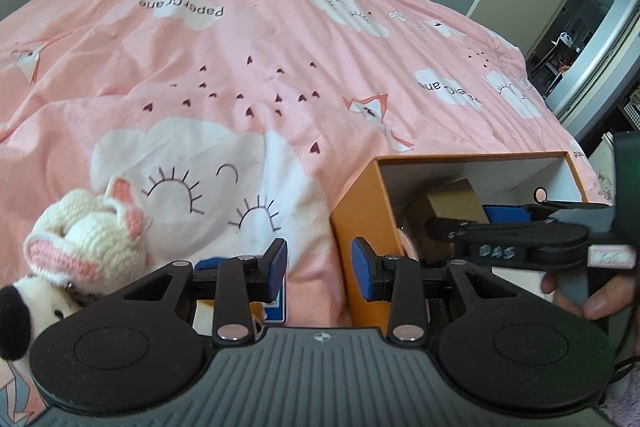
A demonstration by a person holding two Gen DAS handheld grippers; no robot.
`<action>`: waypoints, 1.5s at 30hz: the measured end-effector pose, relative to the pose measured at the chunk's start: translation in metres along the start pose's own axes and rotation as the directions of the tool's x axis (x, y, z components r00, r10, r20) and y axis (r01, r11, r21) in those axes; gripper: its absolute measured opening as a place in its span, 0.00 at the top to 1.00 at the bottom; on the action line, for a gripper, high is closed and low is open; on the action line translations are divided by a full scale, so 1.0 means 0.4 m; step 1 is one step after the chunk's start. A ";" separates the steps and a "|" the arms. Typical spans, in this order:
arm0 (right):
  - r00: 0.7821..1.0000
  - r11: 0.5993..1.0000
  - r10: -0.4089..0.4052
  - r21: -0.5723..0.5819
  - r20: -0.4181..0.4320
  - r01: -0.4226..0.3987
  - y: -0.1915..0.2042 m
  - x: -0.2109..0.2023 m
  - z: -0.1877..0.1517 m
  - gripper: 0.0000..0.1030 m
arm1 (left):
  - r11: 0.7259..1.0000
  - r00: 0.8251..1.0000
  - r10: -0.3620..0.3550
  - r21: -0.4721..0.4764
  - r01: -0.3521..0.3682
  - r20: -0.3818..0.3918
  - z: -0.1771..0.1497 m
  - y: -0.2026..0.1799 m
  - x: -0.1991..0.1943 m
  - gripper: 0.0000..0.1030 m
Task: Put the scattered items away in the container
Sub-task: 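Lower the tan box into the shoebox and open the right gripper, then move both open grippers toward the plush toys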
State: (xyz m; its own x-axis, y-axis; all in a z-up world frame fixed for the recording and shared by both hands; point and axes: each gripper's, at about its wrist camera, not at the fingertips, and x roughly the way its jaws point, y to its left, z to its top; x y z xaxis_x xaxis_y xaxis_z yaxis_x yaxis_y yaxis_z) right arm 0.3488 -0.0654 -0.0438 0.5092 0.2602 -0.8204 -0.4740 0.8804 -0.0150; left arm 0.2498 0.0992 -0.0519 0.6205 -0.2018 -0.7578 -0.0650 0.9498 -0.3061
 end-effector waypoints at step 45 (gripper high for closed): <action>0.913 0.987 0.157 -0.025 0.376 -0.159 0.242 -0.323 -0.267 0.41 | 0.947 0.939 0.298 0.073 -0.313 0.170 -0.233 -0.011 -0.259 0.59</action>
State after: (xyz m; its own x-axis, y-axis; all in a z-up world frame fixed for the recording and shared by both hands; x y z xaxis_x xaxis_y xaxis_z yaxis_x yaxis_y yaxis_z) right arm 0.1602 -0.0561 -0.0003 0.6608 0.5249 -0.5365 -0.5669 0.8175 0.1017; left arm 0.1128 0.0935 -0.0256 0.6964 0.1337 -0.7051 -0.1987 0.9800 -0.0105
